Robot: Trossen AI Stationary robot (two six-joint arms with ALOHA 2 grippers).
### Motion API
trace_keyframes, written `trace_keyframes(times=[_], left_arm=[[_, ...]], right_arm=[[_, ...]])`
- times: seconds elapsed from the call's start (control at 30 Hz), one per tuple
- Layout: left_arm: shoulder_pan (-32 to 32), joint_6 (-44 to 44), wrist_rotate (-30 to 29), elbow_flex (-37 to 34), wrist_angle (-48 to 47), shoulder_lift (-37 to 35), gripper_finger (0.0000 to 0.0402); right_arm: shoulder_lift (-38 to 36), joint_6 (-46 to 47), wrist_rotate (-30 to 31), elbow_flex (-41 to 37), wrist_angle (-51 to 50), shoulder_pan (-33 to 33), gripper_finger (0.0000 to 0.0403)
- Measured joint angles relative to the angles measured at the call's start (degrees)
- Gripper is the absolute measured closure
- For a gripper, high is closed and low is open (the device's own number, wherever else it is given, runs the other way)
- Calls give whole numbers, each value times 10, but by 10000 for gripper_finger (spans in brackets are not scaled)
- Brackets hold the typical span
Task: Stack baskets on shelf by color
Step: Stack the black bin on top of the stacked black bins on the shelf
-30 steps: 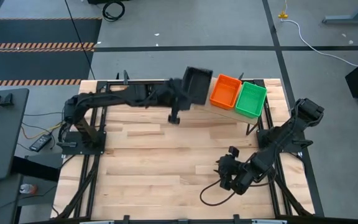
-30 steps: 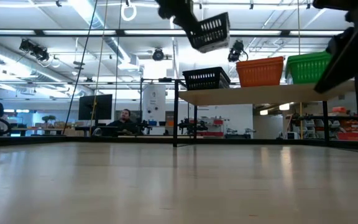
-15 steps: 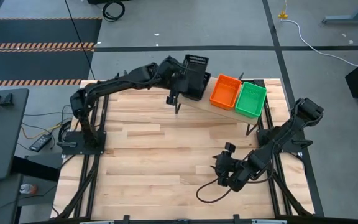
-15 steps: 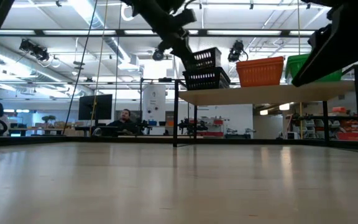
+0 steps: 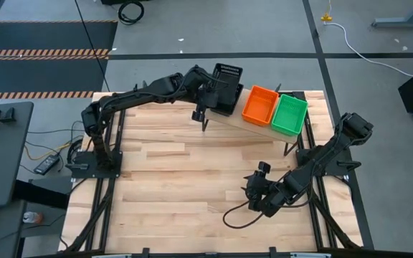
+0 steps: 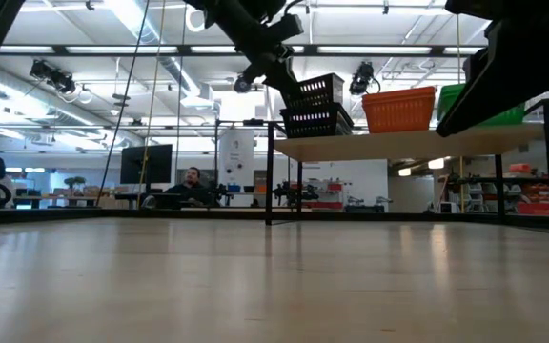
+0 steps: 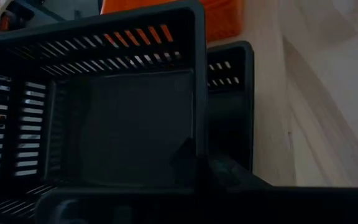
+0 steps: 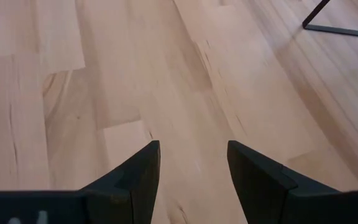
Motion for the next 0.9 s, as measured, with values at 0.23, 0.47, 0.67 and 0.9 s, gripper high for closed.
trace_keyframes(times=[0.23,0.47,0.67,0.9], left_arm=[[-2,-17,22,0,0,0,395],[-6,-21,24,0,0,0,395],[-6,-21,25,0,2,0,395],[-6,-22,25,0,2,0,395]], right_arm=[[0,2,-13,0,5,1,209],[0,1,-15,0,4,1,209],[0,2,-15,0,4,1,209],[0,2,-15,0,4,1,209]])
